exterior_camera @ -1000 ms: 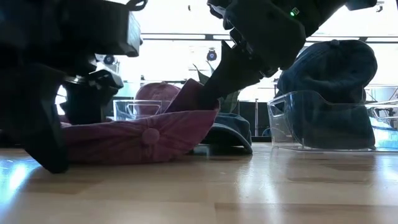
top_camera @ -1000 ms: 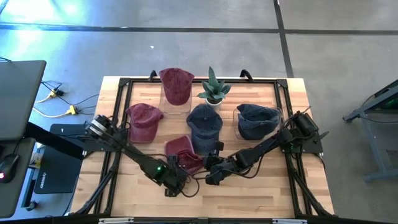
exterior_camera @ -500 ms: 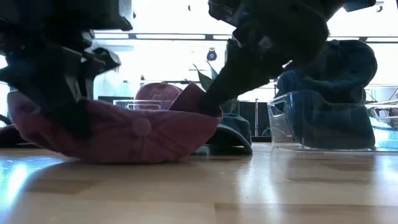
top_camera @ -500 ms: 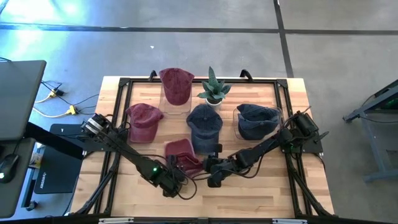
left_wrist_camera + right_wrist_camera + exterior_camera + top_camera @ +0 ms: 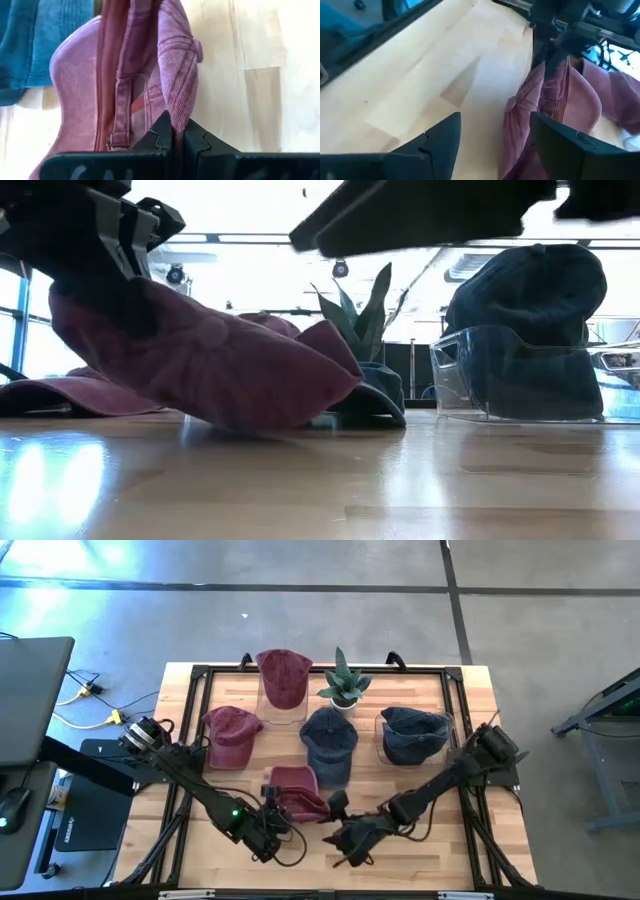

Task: Pick & Place hat
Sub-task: Put the bottom red cap into the left transparent bin

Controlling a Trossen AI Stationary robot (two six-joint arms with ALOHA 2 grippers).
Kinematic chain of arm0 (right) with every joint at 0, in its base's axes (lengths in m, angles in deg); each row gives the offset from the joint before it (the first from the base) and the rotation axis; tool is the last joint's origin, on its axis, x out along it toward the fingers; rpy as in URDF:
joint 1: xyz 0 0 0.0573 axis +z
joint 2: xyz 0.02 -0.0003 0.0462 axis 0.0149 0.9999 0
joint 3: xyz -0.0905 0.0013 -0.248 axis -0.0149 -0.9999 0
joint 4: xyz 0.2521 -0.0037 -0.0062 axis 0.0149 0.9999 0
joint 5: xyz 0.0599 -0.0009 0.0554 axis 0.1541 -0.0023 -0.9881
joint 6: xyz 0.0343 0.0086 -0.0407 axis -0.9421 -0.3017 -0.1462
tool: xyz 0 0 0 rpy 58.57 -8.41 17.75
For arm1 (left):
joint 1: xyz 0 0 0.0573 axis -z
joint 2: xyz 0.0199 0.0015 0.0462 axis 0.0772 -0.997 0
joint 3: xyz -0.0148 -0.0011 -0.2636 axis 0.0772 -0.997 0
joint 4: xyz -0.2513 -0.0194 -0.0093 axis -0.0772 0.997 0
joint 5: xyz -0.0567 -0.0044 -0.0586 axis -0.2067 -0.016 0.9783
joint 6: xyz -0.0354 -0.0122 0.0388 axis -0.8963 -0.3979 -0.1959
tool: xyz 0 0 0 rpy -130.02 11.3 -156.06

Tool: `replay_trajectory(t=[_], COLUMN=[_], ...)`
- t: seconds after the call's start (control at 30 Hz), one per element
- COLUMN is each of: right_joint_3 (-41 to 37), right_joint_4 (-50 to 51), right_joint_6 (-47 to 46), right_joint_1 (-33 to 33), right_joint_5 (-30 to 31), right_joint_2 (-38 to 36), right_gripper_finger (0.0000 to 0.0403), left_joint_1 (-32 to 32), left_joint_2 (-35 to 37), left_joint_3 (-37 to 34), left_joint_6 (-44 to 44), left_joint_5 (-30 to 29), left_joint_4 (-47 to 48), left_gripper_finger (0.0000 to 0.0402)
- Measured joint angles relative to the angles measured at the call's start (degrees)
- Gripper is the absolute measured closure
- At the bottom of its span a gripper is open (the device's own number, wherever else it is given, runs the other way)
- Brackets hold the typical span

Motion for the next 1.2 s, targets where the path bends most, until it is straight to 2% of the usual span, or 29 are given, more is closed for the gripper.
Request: replay_trajectory(t=[0.23, 0.4, 0.63, 0.73, 0.83, 0.93, 1.07, 1.2], right_joint_3=[0.00, 0.01, 0.00, 0.00, 0.02, 0.71, 4.09, 4.72], right_joint_4=[0.01, -0.99, -1.66, -1.71, -1.70, -0.86, 3.73, 4.77], right_joint_6=[-7.15, -7.88, -8.62, -8.33, -8.37, -9.37, -14.92, -17.75], right_joint_1=[-3.63, -5.31, -5.75, -5.73, -5.73, -5.80, -6.92, -8.00], right_joint_5=[2.49, -5.02, -7.59, -8.98, -10.83, -11.88, -14.99, -16.41], right_joint_2=[4.71, 6.87, 7.27, 7.27, 7.05, 6.08, 5.72, 5.72], right_gripper_finger=[0.0182, 0.0205, 0.0307, 0.0351, 0.0389, 0.0393, 0.0385, 0.0396], left_joint_1=[0.00, 0.00, 0.00, -0.02, -0.02, -0.49, -1.36, -2.96], left_joint_2=[0.00, -0.02, -0.02, -0.02, -0.02, -0.72, -1.67, -2.98], left_joint_3=[0.00, 0.00, 0.00, 0.00, 0.00, 0.02, -0.07, 0.02], left_joint_6=[-0.02, -0.04, -0.16, 0.48, 2.15, 4.09, 7.48, 7.58], left_joint_5=[-0.44, -0.49, 0.18, 4.34, 10.26, 13.33, 11.71, 8.66], left_joint_4=[-0.74, -0.86, -2.42, -3.82, -3.95, -5.21, -9.88, -15.83], left_gripper_finger=[0.0395, 0.0395, 0.0394, 0.0386, 0.0362, 0.0322, 0.0259, 0.0212])
